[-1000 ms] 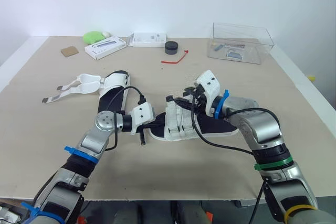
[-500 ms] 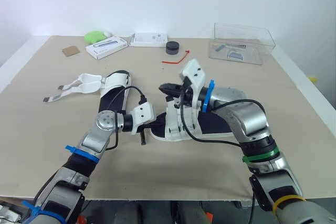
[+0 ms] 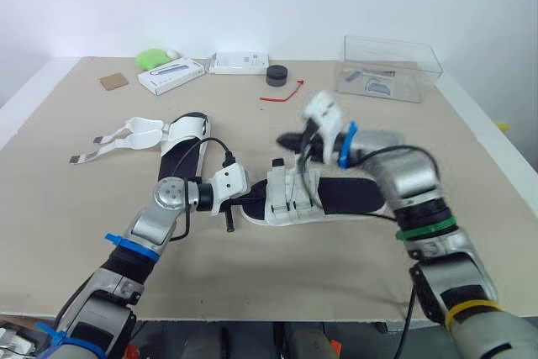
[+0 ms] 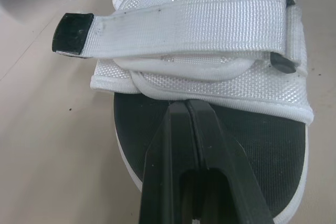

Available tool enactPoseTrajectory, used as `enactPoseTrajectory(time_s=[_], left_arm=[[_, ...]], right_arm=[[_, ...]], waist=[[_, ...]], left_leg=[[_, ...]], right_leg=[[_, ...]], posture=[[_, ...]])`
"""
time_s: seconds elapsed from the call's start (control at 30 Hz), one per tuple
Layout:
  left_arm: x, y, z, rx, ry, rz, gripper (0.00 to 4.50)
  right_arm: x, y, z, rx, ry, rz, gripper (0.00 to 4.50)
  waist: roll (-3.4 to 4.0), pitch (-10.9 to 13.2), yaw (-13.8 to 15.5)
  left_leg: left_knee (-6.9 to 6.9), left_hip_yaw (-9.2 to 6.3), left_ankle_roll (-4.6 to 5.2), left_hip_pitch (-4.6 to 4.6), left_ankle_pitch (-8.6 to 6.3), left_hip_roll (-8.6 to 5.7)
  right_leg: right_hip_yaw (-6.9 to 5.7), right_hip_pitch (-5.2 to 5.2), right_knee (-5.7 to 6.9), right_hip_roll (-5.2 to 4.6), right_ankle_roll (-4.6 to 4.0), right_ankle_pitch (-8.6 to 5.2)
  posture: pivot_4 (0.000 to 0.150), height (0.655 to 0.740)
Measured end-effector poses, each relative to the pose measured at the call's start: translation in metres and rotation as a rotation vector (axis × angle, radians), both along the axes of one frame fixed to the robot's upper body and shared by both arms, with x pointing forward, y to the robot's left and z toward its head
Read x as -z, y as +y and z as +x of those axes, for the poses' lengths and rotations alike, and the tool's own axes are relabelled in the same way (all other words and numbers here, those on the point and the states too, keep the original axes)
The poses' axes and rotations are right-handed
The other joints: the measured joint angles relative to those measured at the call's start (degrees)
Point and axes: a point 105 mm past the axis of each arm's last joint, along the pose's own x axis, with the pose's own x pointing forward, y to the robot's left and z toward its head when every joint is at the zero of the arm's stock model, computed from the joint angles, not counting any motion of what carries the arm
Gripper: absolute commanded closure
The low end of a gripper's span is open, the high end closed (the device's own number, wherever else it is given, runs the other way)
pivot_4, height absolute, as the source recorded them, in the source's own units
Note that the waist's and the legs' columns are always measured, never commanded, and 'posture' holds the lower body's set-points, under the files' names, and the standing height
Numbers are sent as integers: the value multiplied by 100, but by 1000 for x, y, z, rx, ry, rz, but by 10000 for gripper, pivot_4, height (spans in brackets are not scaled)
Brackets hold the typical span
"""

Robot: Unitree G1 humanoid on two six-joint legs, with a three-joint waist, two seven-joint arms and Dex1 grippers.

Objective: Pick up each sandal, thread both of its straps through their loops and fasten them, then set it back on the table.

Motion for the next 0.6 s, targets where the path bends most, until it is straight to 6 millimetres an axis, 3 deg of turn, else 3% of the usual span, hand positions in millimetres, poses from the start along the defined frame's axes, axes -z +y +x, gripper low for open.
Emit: enactPoseTrajectory(time_s=[0.03,0.07,0.1,0.13,0.23,0.27,0.37,0.47,0.5,0.6], left_arm=[[0,1,-1,-7,9,-11,45000],[-1,0,-2,-5,16,-21,45000],[-1,1,-3,-8,23,-29,45000],[-2,1,-5,-7,35,-43,45000],[-7,3,-8,-10,60,-82,36578],[-12,4,-10,-6,65,-107,32908],[-23,3,-14,17,55,-137,18505],[-35,4,-23,63,58,-168,2889],[-39,6,-26,76,60,-173,392],[-48,17,-38,116,78,-178,392]], right_arm=[[-7,-17,-3,9,-33,-18,23820],[-3,-35,-8,10,-34,-52,19340],[4,-46,-10,15,-14,-76,17930],[20,-62,-15,15,19,-117,12815],[70,-102,-24,36,158,-205,0],[84,-111,-29,29,204,-211,0],[94,-108,-33,-15,235,-188,0],[92,-86,-31,-98,212,-142,0],[91,-79,-30,-119,210,-125,0],[88,-57,-26,-186,194,-84,0]], waist=[[-1,-1,1],[-3,-2,5],[-4,-3,4],[-4,-3,0],[8,8,-17],[14,11,-35],[17,14,-79],[15,16,-91],[15,16,-92],[17,17,-87]], left_leg=[[-1,1,3,0,-8,0],[-3,-3,6,-2,-14,0],[-4,-2,15,-1,-20,0],[-4,3,21,-2,-26,-1],[-5,17,31,-8,-33,-6],[-6,27,34,-6,-35,-4],[-6,41,34,6,-35,5],[-6,42,29,15,-30,18],[-6,43,26,17,-28,20],[-6,43,21,23,-23,23]], right_leg=[[1,1,-5,0,-4,-2],[-3,5,-12,0,-4,-5],[-2,6,-15,0,-4,-8],[4,4,-15,1,-4,-11],[20,-7,-15,0,-3,-13],[31,-10,-15,3,-2,-13],[46,-11,-11,18,-5,-11],[48,-9,-8,34,6,-11],[48,-9,-5,37,11,-13],[49,-9,2,39,11,-13]], posture=[[1500,7400],[1500,7400],[1500,7400],[1500,7400],[1500,7400],[1500,7400],[1500,7400],[1500,7400],[1500,7400],[1500,7400]])
